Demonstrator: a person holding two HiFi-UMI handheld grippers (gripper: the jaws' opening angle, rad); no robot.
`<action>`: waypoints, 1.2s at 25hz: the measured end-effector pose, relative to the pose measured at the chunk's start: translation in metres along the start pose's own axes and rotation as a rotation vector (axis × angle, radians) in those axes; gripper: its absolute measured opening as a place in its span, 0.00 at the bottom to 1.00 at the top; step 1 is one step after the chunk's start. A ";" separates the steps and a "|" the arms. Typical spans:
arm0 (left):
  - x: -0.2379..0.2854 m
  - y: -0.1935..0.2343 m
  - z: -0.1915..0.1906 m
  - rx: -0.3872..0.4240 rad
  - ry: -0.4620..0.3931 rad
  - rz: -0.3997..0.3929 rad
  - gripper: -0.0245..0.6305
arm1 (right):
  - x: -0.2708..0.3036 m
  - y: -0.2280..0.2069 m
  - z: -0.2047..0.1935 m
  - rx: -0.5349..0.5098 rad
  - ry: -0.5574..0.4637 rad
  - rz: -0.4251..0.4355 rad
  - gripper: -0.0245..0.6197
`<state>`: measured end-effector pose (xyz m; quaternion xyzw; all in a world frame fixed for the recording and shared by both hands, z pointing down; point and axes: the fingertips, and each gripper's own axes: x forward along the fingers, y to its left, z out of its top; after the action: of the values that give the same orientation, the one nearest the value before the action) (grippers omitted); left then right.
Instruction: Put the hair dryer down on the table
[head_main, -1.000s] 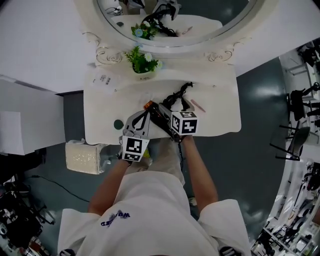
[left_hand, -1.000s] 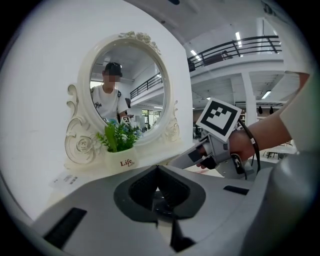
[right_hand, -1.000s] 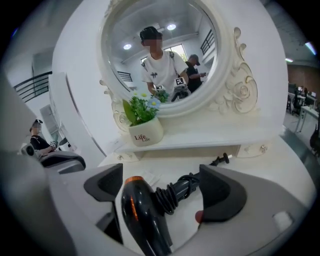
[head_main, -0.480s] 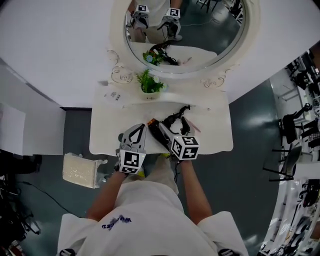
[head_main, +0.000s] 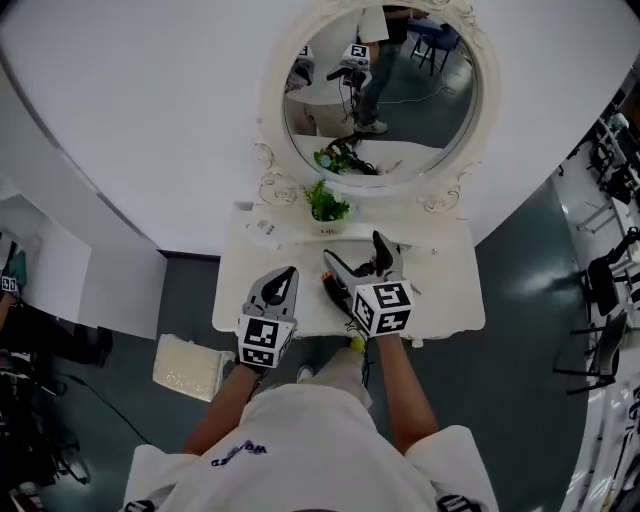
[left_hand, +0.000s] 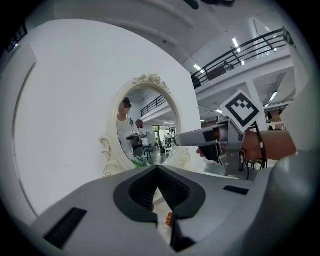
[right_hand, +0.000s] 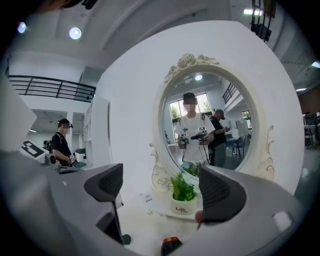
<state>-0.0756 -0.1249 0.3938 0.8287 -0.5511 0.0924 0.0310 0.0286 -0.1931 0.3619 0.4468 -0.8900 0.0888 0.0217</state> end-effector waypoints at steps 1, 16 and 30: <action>-0.005 0.000 0.007 0.002 -0.011 0.000 0.05 | -0.006 0.008 0.007 -0.013 -0.015 0.007 0.80; -0.037 -0.025 0.043 0.044 -0.081 -0.044 0.05 | -0.088 0.017 0.034 -0.039 -0.068 -0.053 0.78; -0.038 -0.009 0.037 0.003 -0.086 -0.047 0.05 | -0.074 0.042 0.037 -0.054 -0.060 -0.023 0.74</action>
<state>-0.0772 -0.0928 0.3508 0.8447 -0.5322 0.0569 0.0081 0.0405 -0.1167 0.3110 0.4587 -0.8871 0.0512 0.0080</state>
